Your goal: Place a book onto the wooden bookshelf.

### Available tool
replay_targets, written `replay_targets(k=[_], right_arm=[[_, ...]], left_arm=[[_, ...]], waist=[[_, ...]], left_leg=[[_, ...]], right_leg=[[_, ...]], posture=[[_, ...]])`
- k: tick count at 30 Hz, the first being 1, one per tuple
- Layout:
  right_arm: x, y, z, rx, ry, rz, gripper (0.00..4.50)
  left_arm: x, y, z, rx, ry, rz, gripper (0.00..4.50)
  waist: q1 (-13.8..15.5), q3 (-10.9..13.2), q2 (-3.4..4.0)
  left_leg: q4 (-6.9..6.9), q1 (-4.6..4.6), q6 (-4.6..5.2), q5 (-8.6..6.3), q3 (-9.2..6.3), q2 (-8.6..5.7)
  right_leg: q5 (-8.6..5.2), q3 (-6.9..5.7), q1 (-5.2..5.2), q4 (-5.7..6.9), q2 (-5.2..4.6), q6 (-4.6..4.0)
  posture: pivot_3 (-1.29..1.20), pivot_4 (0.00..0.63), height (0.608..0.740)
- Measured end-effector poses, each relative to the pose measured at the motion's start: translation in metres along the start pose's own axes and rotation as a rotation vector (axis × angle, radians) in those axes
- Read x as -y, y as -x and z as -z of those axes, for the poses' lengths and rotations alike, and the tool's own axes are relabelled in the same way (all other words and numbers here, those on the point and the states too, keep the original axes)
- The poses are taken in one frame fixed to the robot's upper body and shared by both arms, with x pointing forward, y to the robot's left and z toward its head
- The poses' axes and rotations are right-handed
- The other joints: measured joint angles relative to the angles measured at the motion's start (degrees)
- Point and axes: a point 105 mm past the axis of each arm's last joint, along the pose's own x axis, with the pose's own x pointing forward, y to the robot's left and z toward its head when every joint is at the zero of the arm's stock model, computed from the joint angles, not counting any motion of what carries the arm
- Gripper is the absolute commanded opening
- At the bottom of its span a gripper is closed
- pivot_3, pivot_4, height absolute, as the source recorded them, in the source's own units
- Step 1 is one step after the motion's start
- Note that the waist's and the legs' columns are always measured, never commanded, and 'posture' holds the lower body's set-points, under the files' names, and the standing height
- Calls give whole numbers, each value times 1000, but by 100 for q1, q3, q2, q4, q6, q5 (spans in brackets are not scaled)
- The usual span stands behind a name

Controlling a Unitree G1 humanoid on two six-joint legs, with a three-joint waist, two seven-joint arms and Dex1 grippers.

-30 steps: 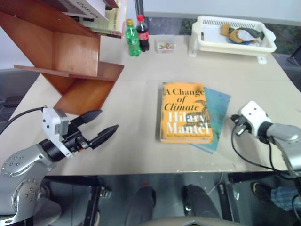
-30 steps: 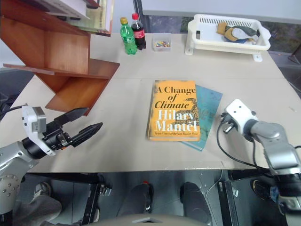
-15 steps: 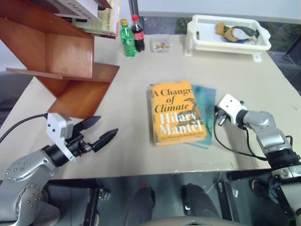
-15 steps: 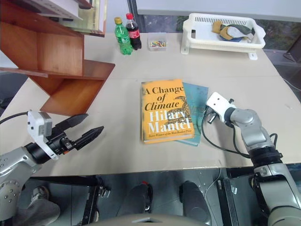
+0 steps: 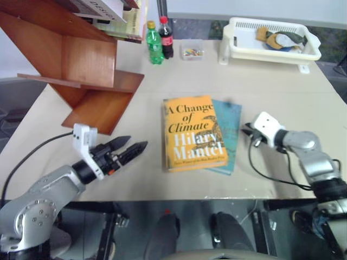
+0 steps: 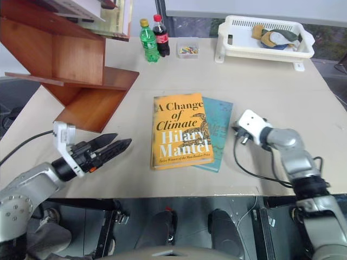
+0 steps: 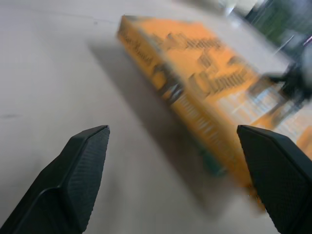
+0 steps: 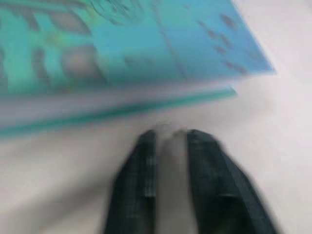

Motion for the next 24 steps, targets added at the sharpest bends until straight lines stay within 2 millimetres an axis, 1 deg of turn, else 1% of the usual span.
replay_targets(k=[1,2,3,4,5,6,8,9,10,11,12,14,16,18,21,24], right_arm=[[3,6,-2,9,-2,5,2936],[4,19,-5,33,-32,10,3183],[2,29,-8,54,-66,0,3666],[-6,48,-24,128,-135,-50,4157],[-11,55,-38,177,-139,-87,4345],[-13,61,-46,199,-155,-103,4345],[-28,80,-76,277,-195,-194,4345],[-35,85,-87,306,-193,-233,4345],[-50,90,-104,344,-201,-304,4345],[-61,92,-114,372,-206,-353,4345],[-64,93,-118,379,-207,-364,4345],[-72,93,-129,407,-223,-386,4345],[-81,94,-141,434,-198,-402,4345],[-92,96,-149,451,-178,-425,4345],[-92,95,-151,453,-183,-405,4345],[-95,95,-150,446,-191,-388,4345]], left_arm=[[-2,0,1,-3,27,-4,4500],[-3,-6,2,-15,89,16,4500],[-3,-11,2,-22,128,35,4500],[-4,-20,1,-37,217,69,4500],[-7,-22,1,-42,250,69,4500],[-7,-26,1,-52,278,81,4500],[-9,-37,-2,-73,362,115,4500],[-11,-41,-3,-75,389,121,4500],[-13,-49,-4,-84,439,138,4500],[-14,-53,-6,-86,467,148,4500],[-15,-55,-6,-87,476,150,4500],[-19,-65,-7,-107,524,155,4500],[-21,-77,-3,-151,582,168,4500],[-22,-85,3,-205,619,173,4500],[-24,-89,15,-285,648,170,4500],[-20,-91,14,-338,655,201,4500]], waist=[[-13,0,0],[-38,-1,-2],[-40,1,1],[-31,1,4],[-47,1,5],[-76,0,3],[-94,-1,0],[-102,-2,0],[-97,-3,-2],[-98,-4,-7],[-97,-4,-6],[-69,-4,-7],[-34,-4,-8],[-30,-5,-11],[-36,-5,-11],[-34,-5,-11]], left_leg=[[0,-1,0,0,-5,-2],[0,1,0,0,-4,0],[-1,0,0,0,-9,0],[-1,-1,0,0,-19,0],[-1,1,0,0,-21,1],[-1,7,0,0,-21,12],[0,8,0,0,-21,9],[1,9,0,0,-19,7],[2,9,1,0,-22,4],[3,9,0,1,-22,4],[5,9,0,1,-22,2],[8,6,0,1,-21,-3],[8,1,0,1,-23,-6],[8,-7,0,1,-27,-8],[6,-12,0,1,-25,-11],[0,-12,0,1,-28,-11]], right_leg=[[0,-2,0,1,0,0],[0,0,1,1,1,0],[0,-3,1,2,2,0],[0,-13,2,6,5,0],[0,-14,3,7,7,0],[0,-6,3,5,13,0],[0,-9,7,7,15,0],[0,-11,7,7,15,0],[-1,-16,9,9,14,0],[0,-17,10,8,14,0],[0,-17,11,9,13,0],[0,-16,10,8,10,0],[0,-20,10,5,10,0],[-1,-24,8,0,7,1],[-1,-22,6,-5,3,1],[-2,-25,4,-5,3,0]], posture=[[0,150,740],[0,150,740],[0,150,740],[0,150,740],[0,150,740],[0,150,740],[0,150,740],[0,150,740],[0,150,740],[0,150,740],[0,150,740],[0,150,740],[0,150,740],[0,150,740],[0,150,740],[0,150,740]])
